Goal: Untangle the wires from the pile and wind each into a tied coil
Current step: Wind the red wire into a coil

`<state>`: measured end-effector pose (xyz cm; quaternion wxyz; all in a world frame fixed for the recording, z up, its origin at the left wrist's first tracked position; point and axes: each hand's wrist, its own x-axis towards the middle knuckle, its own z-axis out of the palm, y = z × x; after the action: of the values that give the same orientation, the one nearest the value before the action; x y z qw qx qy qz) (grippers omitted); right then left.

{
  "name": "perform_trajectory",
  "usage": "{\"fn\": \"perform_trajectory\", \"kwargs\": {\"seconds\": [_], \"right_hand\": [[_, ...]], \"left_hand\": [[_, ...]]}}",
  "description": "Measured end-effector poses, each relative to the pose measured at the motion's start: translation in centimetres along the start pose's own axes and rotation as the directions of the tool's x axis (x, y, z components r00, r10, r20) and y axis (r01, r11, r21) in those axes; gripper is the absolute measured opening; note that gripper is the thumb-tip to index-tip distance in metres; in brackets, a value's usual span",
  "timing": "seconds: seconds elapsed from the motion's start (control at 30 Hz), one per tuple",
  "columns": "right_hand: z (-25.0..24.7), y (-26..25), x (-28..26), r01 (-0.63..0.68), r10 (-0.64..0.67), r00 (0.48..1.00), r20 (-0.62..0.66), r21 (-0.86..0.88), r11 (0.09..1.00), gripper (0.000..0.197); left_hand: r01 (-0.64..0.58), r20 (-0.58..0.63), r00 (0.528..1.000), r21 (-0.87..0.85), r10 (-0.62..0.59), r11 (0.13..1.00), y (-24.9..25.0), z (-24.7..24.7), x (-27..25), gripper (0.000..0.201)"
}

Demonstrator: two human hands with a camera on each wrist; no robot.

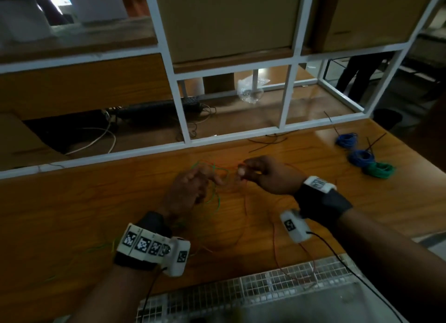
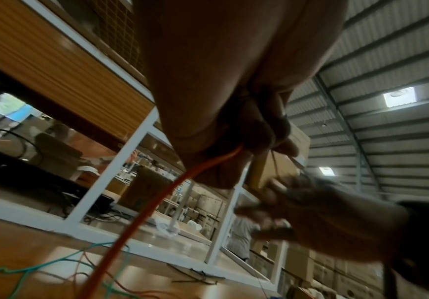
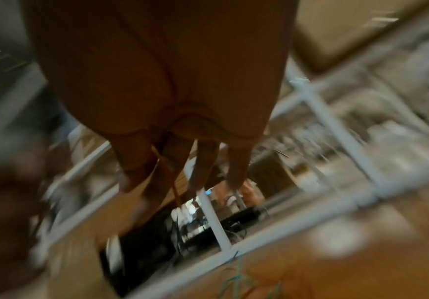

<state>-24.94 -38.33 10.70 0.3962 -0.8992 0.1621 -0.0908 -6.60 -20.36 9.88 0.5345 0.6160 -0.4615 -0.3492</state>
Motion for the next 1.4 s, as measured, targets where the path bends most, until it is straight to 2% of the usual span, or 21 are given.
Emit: {"fn": "perform_trajectory", "kwargs": {"seconds": [0.03, 0.1, 0.17, 0.23, 0.33, 0.4, 0.47, 0.6, 0.7, 0.77, 0.9, 1.0, 1.17, 1.27, 1.3, 1.37, 1.4], "right_hand": [[-0.4, 0.5, -1.0, -0.061, 0.059, 0.998, 0.018, 0.176, 0.982, 0.031], [-0.9, 1.2, -3.3, -0.15, 0.14, 0.989, 0.057, 0.466, 0.872, 0.034], [-0.7, 0.8, -4.9, -0.165, 0.133, 0.986, 0.099, 0.661, 0.732, 0.03], [0.0, -0.5, -5.8, -0.176, 0.109, 0.984, 0.138, 0.817, 0.549, 0.024], [1.2, -1.9, -6.5, -0.21, 0.083, 0.978, 0.194, 0.924, 0.319, 0.019], [1.9, -2.4, -6.8, -0.214, 0.029, 0.977, 0.212, 0.962, 0.168, 0.019], [2.4, -2.9, -6.9, -0.214, -0.009, 0.977, 0.215, 0.975, 0.058, 0.023], [2.4, -3.1, -6.9, -0.199, 0.046, 0.979, 0.198, 0.98, 0.019, 0.038], [2.0, -3.0, -6.9, -0.184, 0.148, 0.974, 0.17, 0.979, 0.085, 0.038], [1.9, -2.9, -6.9, -0.191, 0.228, 0.96, 0.162, 0.976, 0.109, 0.044], [2.1, -3.5, -6.5, -0.169, 0.318, 0.938, 0.14, 0.983, 0.066, 0.062], [2.4, -4.1, -5.9, -0.18, 0.265, 0.953, 0.15, 0.979, 0.095, 0.051], [4.2, -5.0, -4.6, -0.207, 0.034, 0.978, 0.204, 0.963, 0.173, 0.042], [4.3, -5.8, -3.3, -0.08, -0.034, 0.996, 0.085, 0.987, 0.143, 0.041], [4.0, -6.0, -2.8, -0.014, -0.035, 0.999, 0.018, 0.994, 0.111, 0.041], [3.2, -6.0, -1.8, 0.127, 0.0, 0.992, -0.127, 0.99, 0.068, 0.042], [2.8, -5.8, -1.4, 0.192, 0.026, 0.98, -0.195, 0.978, 0.077, 0.042]], "left_hand": [[0.003, -0.076, 0.997, 0.004, -0.002, 1.0, -0.1, -0.7, 0.0, 0.049], [0.03, -0.141, 0.99, 0.028, -0.025, 0.999, -0.6, -1.5, -0.1, 0.051], [0.06, -0.133, 0.99, 0.054, -0.052, 0.997, -1.2, -1.1, -0.1, 0.051], [0.086, -0.159, 0.984, 0.025, -0.081, 0.996, -1.9, 0.2, 0.3, 0.048], [0.1, -0.272, 0.957, -0.009, -0.099, 0.995, -2.3, 2.4, 1.5, 0.039], [0.075, -0.336, 0.94, 0.059, -0.051, 0.995, -2.0, 3.7, 2.0, 0.031], [0.028, -0.349, 0.937, 0.048, -0.009, 0.998, -1.4, 5.2, 2.3, 0.027], [-0.018, -0.284, 0.958, 0.042, 0.029, 0.999, -0.5, 7.0, 2.6, 0.026], [-0.029, -0.26, 0.965, -0.007, 0.026, 1.0, -0.9, 6.2, 2.8, 0.026], [-0.031, -0.215, 0.976, -0.01, 0.028, 0.999, -1.5, 5.3, 3.3, 0.02], [-0.04, -0.121, 0.992, 0.048, 0.046, 0.998, -2.1, 3.5, 4.7, 0.015], [-0.032, -0.09, 0.995, 0.029, 0.035, 0.999, -1.6, 2.6, 5.7, 0.018], [0.048, -0.005, 0.999, -0.017, -0.048, 0.999, -1.1, 2.2, 7.1, 0.02], [0.085, 0.142, 0.987, -0.054, -0.077, 0.995, -0.3, 2.7, 6.6, 0.013], [0.084, 0.194, 0.978, -0.031, -0.077, 0.996, -0.6, 3.1, 6.2, 0.019], [0.049, 0.216, 0.975, 0.057, -0.06, 0.997, -1.6, 4.3, 5.5, 0.037], [0.066, 0.22, 0.973, 0.049, -0.075, 0.997, -2.2, 4.8, 5.2, 0.04]]}}
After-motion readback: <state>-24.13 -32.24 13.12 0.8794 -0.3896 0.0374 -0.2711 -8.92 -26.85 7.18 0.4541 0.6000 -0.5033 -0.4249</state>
